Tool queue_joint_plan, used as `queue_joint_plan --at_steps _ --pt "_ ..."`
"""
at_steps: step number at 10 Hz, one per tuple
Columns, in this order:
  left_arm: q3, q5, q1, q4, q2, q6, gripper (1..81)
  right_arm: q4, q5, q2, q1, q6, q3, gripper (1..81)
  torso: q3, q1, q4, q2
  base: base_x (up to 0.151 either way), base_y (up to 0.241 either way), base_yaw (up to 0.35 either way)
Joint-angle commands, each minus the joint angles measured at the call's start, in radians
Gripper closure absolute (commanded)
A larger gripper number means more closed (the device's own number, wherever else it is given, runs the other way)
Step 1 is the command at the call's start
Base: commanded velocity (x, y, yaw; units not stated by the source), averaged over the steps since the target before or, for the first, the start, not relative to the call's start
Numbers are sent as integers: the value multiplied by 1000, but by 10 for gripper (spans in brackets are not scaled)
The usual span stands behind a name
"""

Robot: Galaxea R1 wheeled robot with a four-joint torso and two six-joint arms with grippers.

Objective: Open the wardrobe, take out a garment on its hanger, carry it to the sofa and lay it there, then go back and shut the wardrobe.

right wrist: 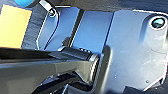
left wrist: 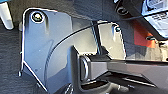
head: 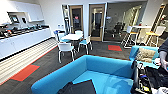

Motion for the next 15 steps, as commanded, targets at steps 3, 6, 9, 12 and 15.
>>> queue_joint_plan --at_steps 3,6,9,12,15 --pt "-9 33 -30 12 11 11 10 -6 -67 46 27 -13 -11 10 0 1 0 0 0 0 0" --pt "-9 55 -30 12 21 14 10 -3 -67 54 25 -14 -33 10 0 1 0 0 -42 0 0" --pt "-9 57 -30 12 29 25 10 -3 -67 54 25 -14 -37 10 0 1 0 -1 -67 0 0" --pt "-9 57 -30 12 29 26 10 -3 -68 55 24 -14 -39 10 1 1 0 -1 -78 0 0" --pt "-9 73 -30 12 34 26 10 -3 -68 55 24 -14 -39 10 1 1 0 -1 -80 0 0"
